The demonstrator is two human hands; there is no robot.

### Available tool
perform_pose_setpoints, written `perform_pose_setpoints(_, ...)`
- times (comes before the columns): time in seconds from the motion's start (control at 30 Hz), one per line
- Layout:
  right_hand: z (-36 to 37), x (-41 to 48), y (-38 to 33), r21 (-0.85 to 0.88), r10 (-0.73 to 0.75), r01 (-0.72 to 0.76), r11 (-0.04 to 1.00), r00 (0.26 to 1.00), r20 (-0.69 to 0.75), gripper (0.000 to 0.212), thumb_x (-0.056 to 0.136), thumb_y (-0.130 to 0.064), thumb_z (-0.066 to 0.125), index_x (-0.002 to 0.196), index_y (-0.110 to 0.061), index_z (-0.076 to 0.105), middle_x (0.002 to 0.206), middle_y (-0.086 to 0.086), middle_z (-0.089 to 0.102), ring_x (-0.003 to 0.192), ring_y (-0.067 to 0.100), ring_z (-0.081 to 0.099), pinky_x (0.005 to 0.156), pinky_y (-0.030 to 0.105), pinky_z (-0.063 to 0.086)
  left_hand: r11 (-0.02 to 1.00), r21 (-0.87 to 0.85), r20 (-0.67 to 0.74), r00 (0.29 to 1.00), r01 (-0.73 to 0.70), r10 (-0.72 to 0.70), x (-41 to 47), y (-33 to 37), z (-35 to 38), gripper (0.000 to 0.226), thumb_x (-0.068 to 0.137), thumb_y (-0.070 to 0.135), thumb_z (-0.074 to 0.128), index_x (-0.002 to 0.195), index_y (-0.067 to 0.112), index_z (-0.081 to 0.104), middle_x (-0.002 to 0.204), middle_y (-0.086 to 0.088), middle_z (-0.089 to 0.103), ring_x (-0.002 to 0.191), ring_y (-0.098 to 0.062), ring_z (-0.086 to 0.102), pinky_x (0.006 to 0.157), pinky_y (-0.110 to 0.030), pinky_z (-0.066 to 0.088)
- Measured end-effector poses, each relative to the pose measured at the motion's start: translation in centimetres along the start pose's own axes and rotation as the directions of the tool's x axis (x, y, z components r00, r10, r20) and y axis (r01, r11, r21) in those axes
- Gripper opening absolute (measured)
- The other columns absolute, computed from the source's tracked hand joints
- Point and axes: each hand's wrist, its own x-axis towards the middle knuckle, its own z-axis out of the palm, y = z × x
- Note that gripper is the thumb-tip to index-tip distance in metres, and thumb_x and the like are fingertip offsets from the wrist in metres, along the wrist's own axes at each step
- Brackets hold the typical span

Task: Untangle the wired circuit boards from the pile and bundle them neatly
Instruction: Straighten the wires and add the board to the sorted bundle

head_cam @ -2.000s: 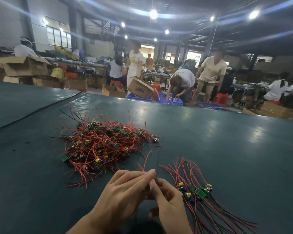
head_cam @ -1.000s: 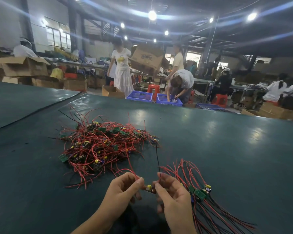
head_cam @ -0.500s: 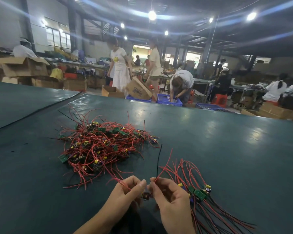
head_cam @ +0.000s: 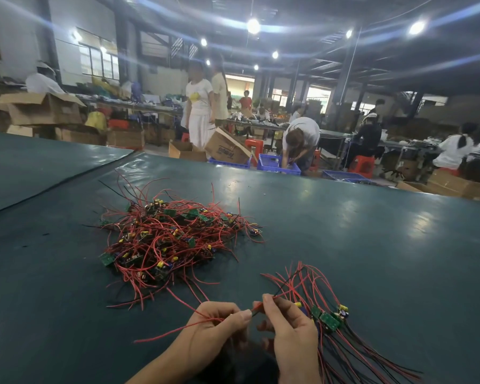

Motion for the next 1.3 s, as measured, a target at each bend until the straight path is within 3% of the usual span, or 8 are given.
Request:
perform_pose_setpoints(0.53, -3.3, 3.2, -1.4, 0.370, 0.020, 0.108, 0.923, 0.945, -0.326, 0.008, 0.088, -0.020, 0.068, 0.086, -0.013, 0.067, 0.076, 0.005, 0.075, 0.036, 0.004, 0.043, 0.031, 0.018, 0.035, 0.998, 0.011, -0.035, 0.997, -0.065, 0.065, 0.0, -0.6, -0.4, 0.030, 0.069, 0.037, 0.061, 0.053, 0.012, 0.062, 0.053, -0.009, 0.062, 0.052, -0.016, 0.059, 0.060, -0.024, 0.047)
perform_pose_setpoints(0.67, -2.8, 2.3, -1.7, 0.352, 0.042, 0.026, 0.936, 0.982, -0.182, 0.037, 0.087, -0.054, 0.058, 0.101, -0.020, 0.064, 0.089, -0.002, 0.076, 0.039, 0.006, 0.047, 0.031, 0.019, 0.037, 0.999, -0.018, -0.059, 0.998, -0.035, 0.034, 0.2, -0.8, -0.2, 0.030, 0.077, 0.029, 0.060, 0.053, 0.011, 0.061, 0.054, -0.010, 0.061, 0.053, -0.017, 0.058, 0.059, -0.025, 0.046)
perform_pose_setpoints(0.77, -1.4, 0.9, -1.2, 0.124, 0.028, -0.028, 0.992, 1.000, -0.001, 0.053, 0.066, -0.064, 0.061, 0.092, -0.019, 0.071, 0.082, -0.007, 0.075, 0.042, 0.007, 0.049, 0.036, 0.021, 0.035, 0.998, -0.058, -0.103, 0.994, -0.037, 0.031, 0.3, -0.7, -0.2, 0.035, 0.070, 0.045, 0.064, 0.051, 0.016, 0.060, 0.054, -0.008, 0.059, 0.054, -0.020, 0.056, 0.056, -0.025, 0.045)
perform_pose_setpoints(0.87, 0.3, -0.9, -0.5, -0.083, 0.037, -0.021, 0.996, 0.980, 0.195, 0.041, 0.066, -0.052, 0.067, 0.072, -0.013, 0.077, 0.057, 0.004, 0.063, 0.041, 0.012, 0.049, 0.040, 0.023, 0.038, 0.998, -0.037, -0.065, 0.997, -0.044, 0.041, 0.2, -0.6, -0.1, 0.035, 0.072, 0.044, 0.064, 0.054, 0.014, 0.064, 0.055, -0.006, 0.060, 0.054, -0.016, 0.055, 0.056, -0.023, 0.042)
perform_pose_setpoints(0.93, 0.9, -1.5, 0.0, -0.067, 0.018, 0.000, 0.998, 0.966, 0.258, 0.024, 0.083, -0.030, 0.068, 0.067, -0.014, 0.079, 0.064, 0.007, 0.071, 0.050, 0.016, 0.063, 0.048, 0.021, 0.048, 0.998, -0.053, -0.002, 1.000, -0.028, 0.028, 0.1, -0.7, 0.0, 0.033, 0.078, 0.031, 0.062, 0.069, 0.000, 0.070, 0.062, -0.008, 0.065, 0.058, -0.014, 0.058, 0.057, -0.021, 0.043)
perform_pose_setpoints(1.07, 0.7, -1.2, 0.3, -0.042, -0.003, 0.013, 0.999, 0.971, 0.239, 0.029, 0.092, -0.010, 0.061, 0.068, -0.007, 0.078, 0.045, 0.003, 0.059, 0.034, 0.007, 0.049, 0.037, 0.013, 0.037, 1.000, -0.025, 0.041, 0.999, -0.011, 0.012, 0.0, -0.3, 0.1, 0.035, 0.074, 0.036, 0.063, 0.065, 0.002, 0.067, 0.058, -0.006, 0.063, 0.053, -0.011, 0.057, 0.055, -0.019, 0.042)
perform_pose_setpoints(1.17, 0.2, -0.4, 0.1, -0.044, -0.011, 0.020, 0.999, 0.980, 0.198, 0.024, 0.089, -0.017, 0.063, 0.072, -0.014, 0.080, 0.039, 0.000, 0.036, 0.033, 0.007, 0.027, 0.035, 0.016, 0.024, 0.999, 0.039, 0.060, 0.998, -0.002, 0.000, 0.0, 0.0, 0.0, 0.028, 0.075, 0.037, 0.060, 0.055, 0.017, 0.063, 0.054, -0.002, 0.061, 0.051, -0.011, 0.055, 0.056, -0.020, 0.043)
perform_pose_setpoints(1.3, -1.4, 1.3, -0.5, 0.056, -0.014, 0.012, 0.998, 0.999, 0.048, 0.020, 0.087, -0.025, 0.064, 0.077, -0.017, 0.080, 0.041, -0.002, 0.035, 0.032, 0.008, 0.027, 0.035, 0.017, 0.027, 0.998, 0.061, 0.086, 0.996, -0.009, 0.004, -0.1, 0.5, -0.3, 0.027, 0.073, 0.039, 0.060, 0.055, 0.018, 0.062, 0.054, -0.003, 0.062, 0.051, -0.016, 0.060, 0.058, -0.025, 0.045)
